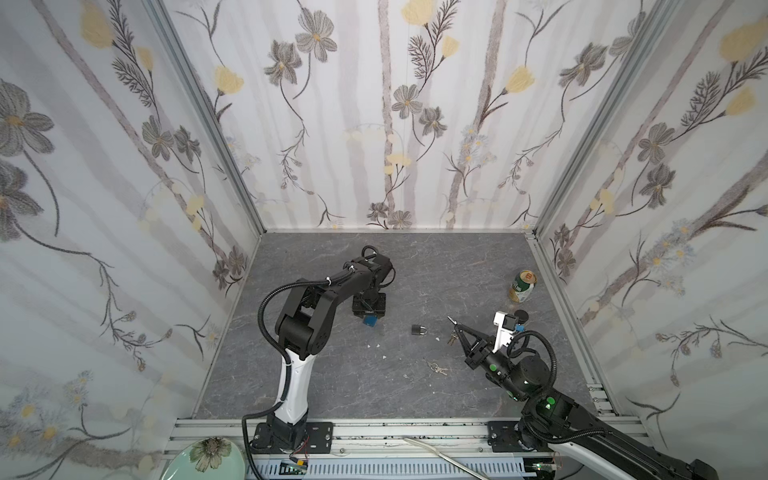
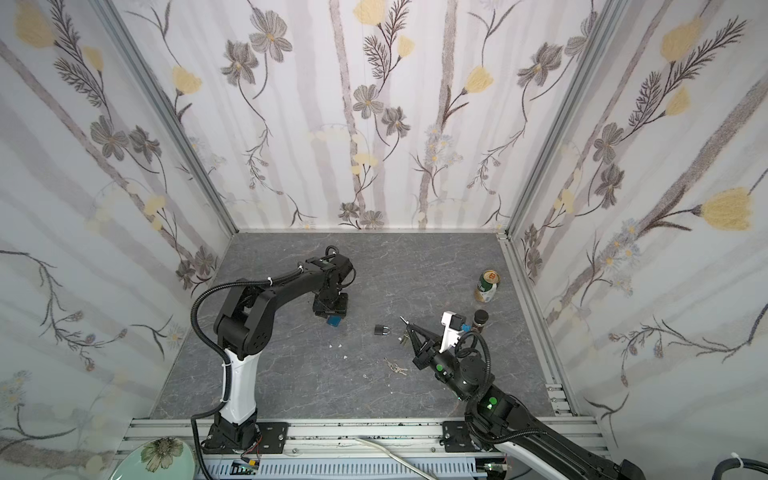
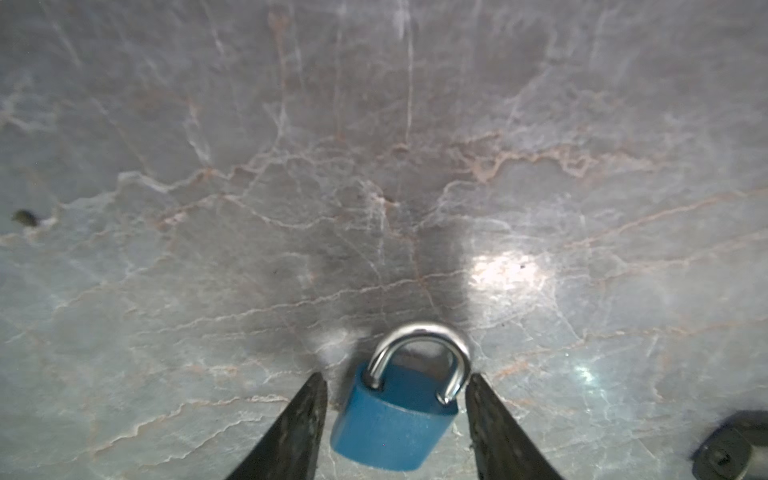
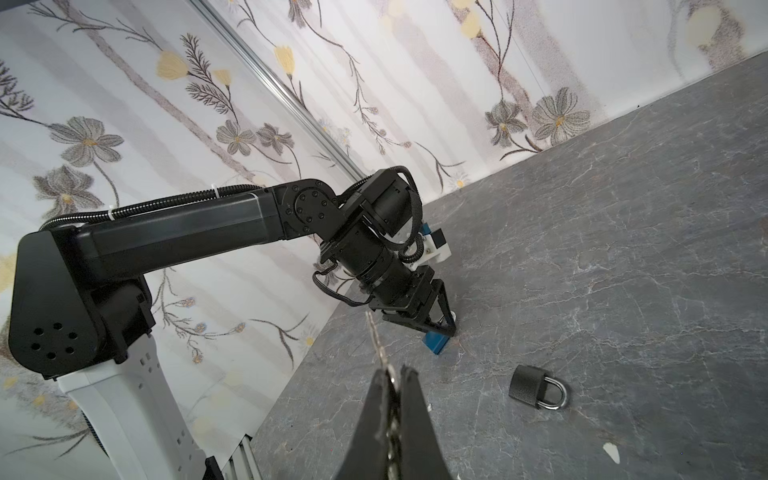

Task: Unlock with the key
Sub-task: 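Lower the left gripper onto the blue padlock and close on its body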

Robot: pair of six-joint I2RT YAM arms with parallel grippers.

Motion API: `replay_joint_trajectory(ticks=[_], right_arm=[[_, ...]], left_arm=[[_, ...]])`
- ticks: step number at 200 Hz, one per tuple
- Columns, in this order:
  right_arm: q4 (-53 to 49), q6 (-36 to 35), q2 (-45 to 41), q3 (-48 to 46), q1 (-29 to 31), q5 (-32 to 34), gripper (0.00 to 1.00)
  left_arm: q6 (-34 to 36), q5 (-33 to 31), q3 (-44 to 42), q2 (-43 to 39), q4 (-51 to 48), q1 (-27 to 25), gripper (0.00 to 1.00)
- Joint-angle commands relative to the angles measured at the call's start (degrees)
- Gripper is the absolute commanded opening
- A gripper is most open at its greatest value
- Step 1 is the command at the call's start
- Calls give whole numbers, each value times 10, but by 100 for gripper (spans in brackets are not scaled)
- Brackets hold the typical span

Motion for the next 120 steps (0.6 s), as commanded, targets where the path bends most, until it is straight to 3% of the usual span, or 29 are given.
replay_joint_trajectory(ticks=[1, 36, 74, 93, 120], right_arm=[[19, 7, 6, -1, 0, 5, 0], [20, 8, 9, -2, 1, 5, 0], [21, 9, 8, -5, 1, 6, 0], [22, 9, 9, -4, 1, 7, 0], [25, 9, 9, -5, 0, 7, 0]], left_arm=[[0, 6, 3, 6, -11, 0, 55], [-3, 3, -4, 8, -15, -3, 47], [-10, 7, -18, 4, -11, -6, 31], [-14, 9, -21, 1, -13, -7, 43], [-18, 6, -31, -12, -12, -6, 51]])
